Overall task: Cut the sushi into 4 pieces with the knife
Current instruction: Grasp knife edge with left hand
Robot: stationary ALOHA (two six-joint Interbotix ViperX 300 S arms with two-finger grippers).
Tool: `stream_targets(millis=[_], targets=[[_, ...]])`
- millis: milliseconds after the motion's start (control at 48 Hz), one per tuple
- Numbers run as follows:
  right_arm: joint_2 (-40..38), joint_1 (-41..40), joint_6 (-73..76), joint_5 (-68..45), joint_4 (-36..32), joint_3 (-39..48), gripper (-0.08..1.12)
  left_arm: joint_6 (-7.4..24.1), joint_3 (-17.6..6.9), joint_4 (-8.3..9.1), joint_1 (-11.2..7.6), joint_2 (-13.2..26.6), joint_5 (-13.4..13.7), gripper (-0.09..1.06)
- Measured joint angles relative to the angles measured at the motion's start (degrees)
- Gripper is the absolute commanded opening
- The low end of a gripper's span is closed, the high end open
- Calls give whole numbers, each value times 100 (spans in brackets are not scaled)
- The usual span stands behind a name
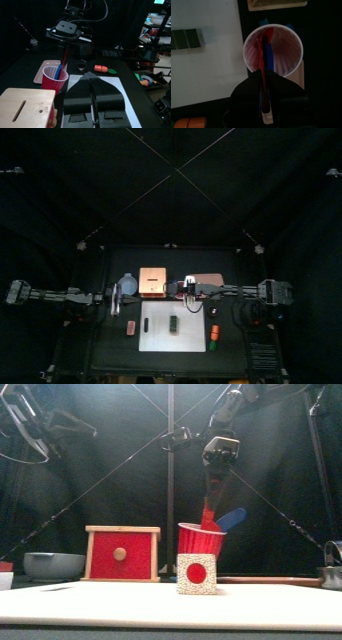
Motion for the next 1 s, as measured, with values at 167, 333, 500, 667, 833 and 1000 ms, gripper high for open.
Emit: stream_targets(millis=[167,333,500,667,833,1000], targets=[[44,-26,-9,18,-53,-97,41,0,35,0,0,0,0,1],[53,-44,0,62,-176,-281,39,0,53,0,26,0,0,1],[62,-62,0,308,-272,-519,34,0,79,0,44,0,0,1],[-9,-70,0,519,-308,-738,33,0,79,0,70,0,0,2],[-387,-62,62,519,-290,-870,33,0,79,0,149,0,0,2],[-967,-44,158,211,-272,-817,33,0,79,0,158,0,0,2]])
